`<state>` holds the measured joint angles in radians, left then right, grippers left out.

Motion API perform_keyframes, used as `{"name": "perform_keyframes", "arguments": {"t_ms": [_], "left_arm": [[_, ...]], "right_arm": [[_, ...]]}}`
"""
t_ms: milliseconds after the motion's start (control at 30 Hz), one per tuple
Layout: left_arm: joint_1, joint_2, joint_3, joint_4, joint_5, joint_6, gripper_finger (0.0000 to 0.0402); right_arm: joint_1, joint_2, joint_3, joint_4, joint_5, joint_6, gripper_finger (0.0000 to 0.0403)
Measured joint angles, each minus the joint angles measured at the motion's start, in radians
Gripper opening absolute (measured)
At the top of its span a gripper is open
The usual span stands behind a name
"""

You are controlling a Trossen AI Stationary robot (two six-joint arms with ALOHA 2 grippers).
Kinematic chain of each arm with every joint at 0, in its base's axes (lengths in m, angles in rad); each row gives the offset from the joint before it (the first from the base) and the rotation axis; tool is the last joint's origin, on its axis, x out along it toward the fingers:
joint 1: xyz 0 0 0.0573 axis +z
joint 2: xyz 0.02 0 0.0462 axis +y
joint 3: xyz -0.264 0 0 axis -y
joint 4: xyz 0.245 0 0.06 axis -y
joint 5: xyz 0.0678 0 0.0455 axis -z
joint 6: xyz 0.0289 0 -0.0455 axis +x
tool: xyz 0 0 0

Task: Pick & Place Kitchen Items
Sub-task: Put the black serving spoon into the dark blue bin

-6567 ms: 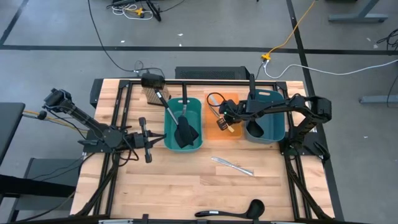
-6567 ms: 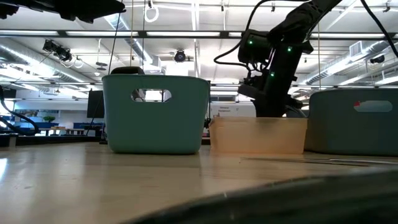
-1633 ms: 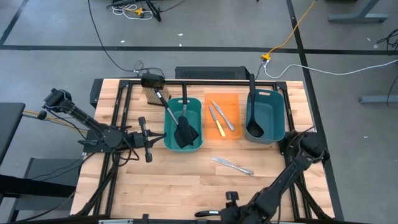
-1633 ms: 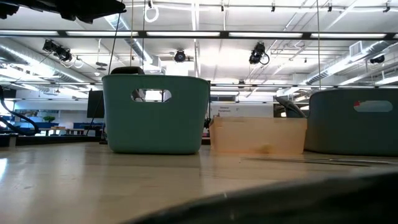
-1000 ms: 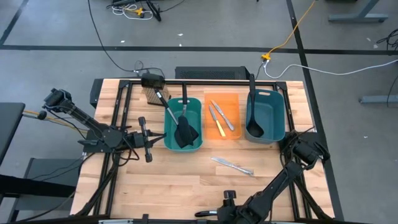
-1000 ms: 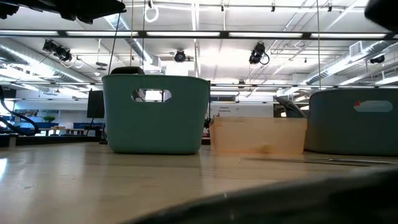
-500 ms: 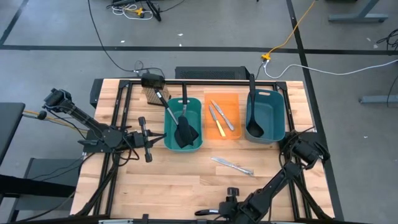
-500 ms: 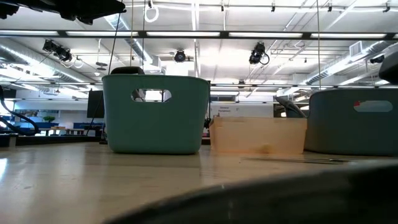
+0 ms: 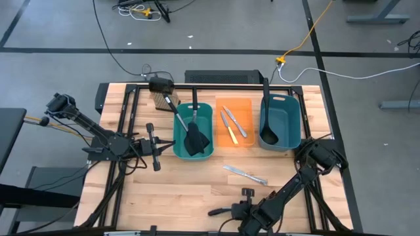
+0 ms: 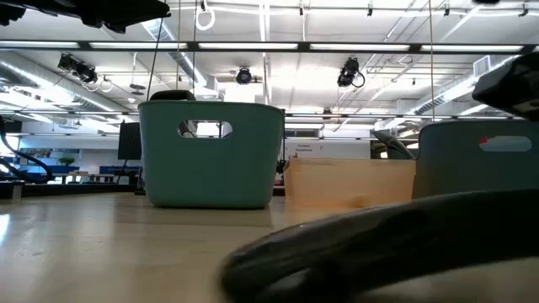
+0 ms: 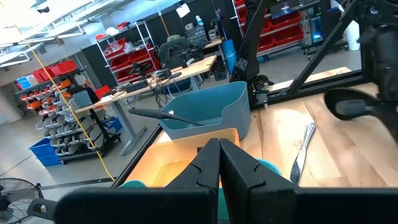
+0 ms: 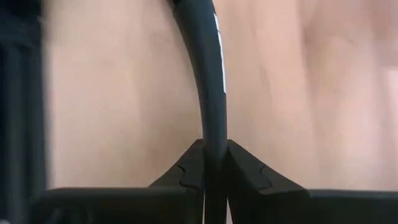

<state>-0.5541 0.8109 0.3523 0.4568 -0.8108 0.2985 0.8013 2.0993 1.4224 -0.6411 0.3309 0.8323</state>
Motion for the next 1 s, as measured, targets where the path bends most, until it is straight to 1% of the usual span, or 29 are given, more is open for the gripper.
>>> {"name": "perform_keyframes", "arguments": {"t_ms": [67, 267, 333, 400, 467, 567, 667, 767, 833, 900, 1000], "left_arm": [[0.000, 0.000, 0.000, 0.000, 0.000, 0.000, 0.0013], [0.000, 0.000, 0.000, 0.000, 0.000, 0.001, 0.0013], [0.001, 0.000, 0.000, 0.001, 0.000, 0.006, 0.0013], [0.001, 0.000, 0.000, 0.001, 0.000, 0.010, 0.0013], [0.001, 0.000, 0.000, 0.001, 0.000, 0.013, 0.0013], [0.001, 0.000, 0.000, 0.005, 0.000, 0.026, 0.0013], [0.001, 0.000, 0.000, 0.005, 0.000, 0.027, 0.0014], [0.001, 0.000, 0.000, 0.004, 0.000, 0.027, 0.0013], [0.001, 0.000, 0.000, 0.004, 0.000, 0.027, 0.0013], [0.001, 0.000, 0.000, 0.004, 0.001, 0.027, 0.0013], [0.001, 0.000, 0.000, 0.004, 0.003, 0.027, 0.0013]], "right_arm": [[-0.002, -0.033, -0.004, -0.045, 0.019, -0.010, 0.0044], [-0.003, -0.242, -0.005, -0.143, 0.217, -0.079, 0.0044], [-0.008, -0.339, -0.037, -0.109, 0.282, -0.149, 0.0044], [-0.019, -0.457, -0.109, -0.038, 0.340, -0.221, 0.0044], [-0.036, -0.586, -0.222, 0.084, 0.344, -0.308, 0.0044], [-0.078, -0.786, -0.430, 0.344, 0.302, -0.437, 0.0044], [-0.127, -0.957, -0.644, 0.663, 0.162, -0.575, 0.0044], [-0.163, -1.095, -0.836, 0.899, 0.114, -0.658, 0.0044], [-0.174, -1.180, -0.939, 1.010, 0.140, -0.679, 0.0044], [-0.176, -1.257, -1.035, 1.085, 0.182, -0.692, 0.0044], [-0.173, -1.358, -1.148, 1.183, 0.208, -0.702, 0.0044]]}}
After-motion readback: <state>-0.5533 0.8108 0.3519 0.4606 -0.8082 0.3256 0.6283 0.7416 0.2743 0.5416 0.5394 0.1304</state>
